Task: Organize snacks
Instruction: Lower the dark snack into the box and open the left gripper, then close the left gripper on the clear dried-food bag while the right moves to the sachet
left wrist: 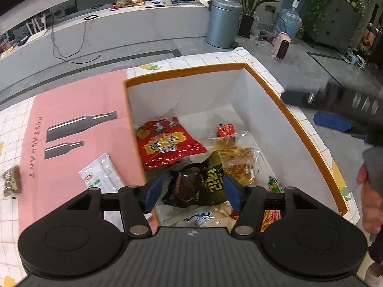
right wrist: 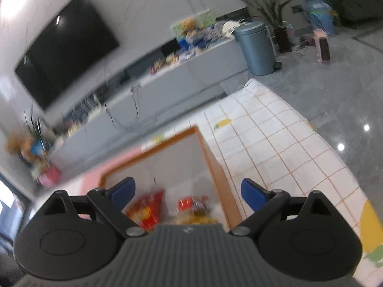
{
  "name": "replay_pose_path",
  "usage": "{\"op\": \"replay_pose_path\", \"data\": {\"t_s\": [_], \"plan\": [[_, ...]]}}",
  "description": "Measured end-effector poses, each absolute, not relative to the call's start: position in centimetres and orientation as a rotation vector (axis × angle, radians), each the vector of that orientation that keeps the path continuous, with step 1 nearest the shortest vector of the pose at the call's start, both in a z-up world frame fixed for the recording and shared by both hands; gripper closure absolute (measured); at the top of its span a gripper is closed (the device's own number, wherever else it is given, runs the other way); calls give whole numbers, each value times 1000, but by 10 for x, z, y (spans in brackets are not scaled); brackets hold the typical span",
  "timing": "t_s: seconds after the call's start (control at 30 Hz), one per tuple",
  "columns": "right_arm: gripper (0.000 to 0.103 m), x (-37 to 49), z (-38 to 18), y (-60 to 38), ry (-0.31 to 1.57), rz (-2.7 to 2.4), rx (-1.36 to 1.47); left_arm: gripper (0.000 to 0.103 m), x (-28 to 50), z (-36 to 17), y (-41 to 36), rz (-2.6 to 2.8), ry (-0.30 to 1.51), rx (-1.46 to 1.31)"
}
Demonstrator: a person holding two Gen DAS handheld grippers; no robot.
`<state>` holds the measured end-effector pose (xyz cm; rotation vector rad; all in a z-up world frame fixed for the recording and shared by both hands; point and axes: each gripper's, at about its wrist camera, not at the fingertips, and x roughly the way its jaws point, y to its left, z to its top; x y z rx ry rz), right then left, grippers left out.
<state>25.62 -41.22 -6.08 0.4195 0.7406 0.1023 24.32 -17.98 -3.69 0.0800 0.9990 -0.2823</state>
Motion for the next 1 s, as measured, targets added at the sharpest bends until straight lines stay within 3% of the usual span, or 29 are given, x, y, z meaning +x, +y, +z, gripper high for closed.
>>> {"op": "replay_pose_path", "data": {"t_s": [0.5, 1.0], "plan": [[10, 235, -28, -340, 845, 163, 173, 32, 219, -6, -136, -226, 965, 16], [12, 225, -20, -246, 854, 370, 55, 31, 195, 19, -30, -96, 917, -66]]}}
